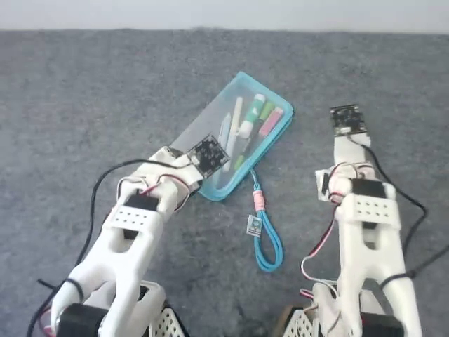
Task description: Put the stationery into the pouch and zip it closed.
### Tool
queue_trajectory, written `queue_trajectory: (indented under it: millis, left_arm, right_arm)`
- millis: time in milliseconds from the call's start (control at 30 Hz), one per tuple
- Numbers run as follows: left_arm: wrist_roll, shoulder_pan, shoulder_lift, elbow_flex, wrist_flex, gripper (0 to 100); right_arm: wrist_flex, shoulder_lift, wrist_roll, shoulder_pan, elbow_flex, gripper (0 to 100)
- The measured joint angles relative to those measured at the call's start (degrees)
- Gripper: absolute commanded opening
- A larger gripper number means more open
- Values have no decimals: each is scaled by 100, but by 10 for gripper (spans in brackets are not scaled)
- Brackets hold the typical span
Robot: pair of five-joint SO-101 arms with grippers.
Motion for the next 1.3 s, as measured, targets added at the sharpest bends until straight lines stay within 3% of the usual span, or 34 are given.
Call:
queue_trajectory:
  millis: [300, 433, 633, 933, 1300]
  left_arm:
    - [-914, -88, -9, 1134, -1319, 230]
    - [-818, 264, -79, 1503, -1600, 229]
    - [123, 536, -914, 1495, -1213, 229]
    - [132, 1257, -2171, 1618, -141, 228]
    - [-149, 1257, -2198, 1714, -114, 228]
  right_arm:
    - [-747, -35, 123, -264, 343, 193]
    - [-782, -35, 123, -273, 360, 191]
    - [-800, -35, 123, -281, 527, 191]
    - [-800, -35, 123, -281, 536, 191]
    - [-800, -35, 123, -290, 536, 191]
